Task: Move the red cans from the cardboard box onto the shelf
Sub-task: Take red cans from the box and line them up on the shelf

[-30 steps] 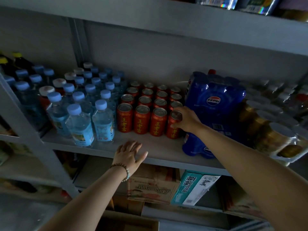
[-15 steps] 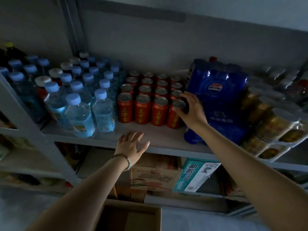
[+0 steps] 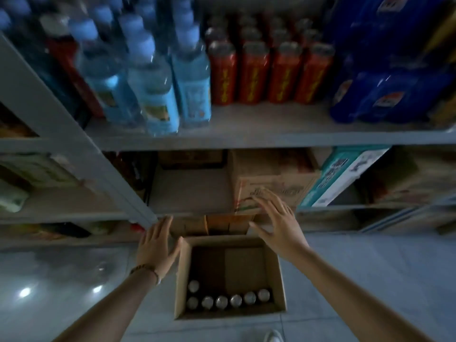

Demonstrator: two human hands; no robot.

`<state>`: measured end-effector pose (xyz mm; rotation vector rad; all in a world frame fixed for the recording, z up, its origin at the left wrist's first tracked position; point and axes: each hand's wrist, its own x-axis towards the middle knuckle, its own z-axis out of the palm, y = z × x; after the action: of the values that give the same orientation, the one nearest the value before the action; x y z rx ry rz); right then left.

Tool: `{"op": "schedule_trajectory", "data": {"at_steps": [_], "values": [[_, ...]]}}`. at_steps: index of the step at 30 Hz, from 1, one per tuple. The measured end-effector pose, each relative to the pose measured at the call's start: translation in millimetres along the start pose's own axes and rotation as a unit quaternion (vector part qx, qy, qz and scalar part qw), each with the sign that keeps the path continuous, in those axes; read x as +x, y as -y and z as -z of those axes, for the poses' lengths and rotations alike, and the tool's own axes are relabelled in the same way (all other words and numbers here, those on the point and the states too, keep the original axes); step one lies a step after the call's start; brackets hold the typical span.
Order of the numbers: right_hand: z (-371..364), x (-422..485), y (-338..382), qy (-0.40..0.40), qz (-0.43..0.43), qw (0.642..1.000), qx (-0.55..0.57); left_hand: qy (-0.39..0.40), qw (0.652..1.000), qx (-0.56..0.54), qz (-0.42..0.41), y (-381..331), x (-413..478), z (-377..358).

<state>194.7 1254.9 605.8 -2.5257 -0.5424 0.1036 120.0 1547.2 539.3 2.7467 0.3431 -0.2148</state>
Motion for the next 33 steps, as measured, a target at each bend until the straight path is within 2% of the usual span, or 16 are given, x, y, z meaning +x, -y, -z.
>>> {"op": "schedule_trajectory", "data": {"at_steps": [3,8,16,22,27,28,33], "values": [[-84.0,-15.6,1.5,0.068,-0.084,0.994,0.032,0.050,0.995,-0.015,0.080,64.0,-7.5,-34.4],[-220.3,-35.6,-13.7,0.177,-0.187,0.963,0.074,0.108,0.981,-0.059,0.151,132.1,-13.5,-109.5],[-429.9,-42.6,-66.3,0.286,-0.280,0.898,0.184,0.197,0.966,-0.131,0.104,183.5,0.8,-266.6],[-557.5,-39.0,-108.8,0.299,-0.302,0.876,0.229,0.181,0.950,-0.226,0.118,214.2,24.6,-352.9],[-629.2,-38.9,-133.4,0.308,-0.342,0.832,0.312,0.190,0.890,-0.367,0.193,221.9,32.9,-395.8],[-639.7,-40.6,-135.6,0.313,-0.342,0.831,0.308,0.187,0.882,-0.386,0.193,222.0,31.9,-399.7],[-656.5,-38.6,-141.6,0.294,-0.336,0.851,0.276,0.181,0.891,-0.386,0.158,229.6,38.7,-409.6]]}}
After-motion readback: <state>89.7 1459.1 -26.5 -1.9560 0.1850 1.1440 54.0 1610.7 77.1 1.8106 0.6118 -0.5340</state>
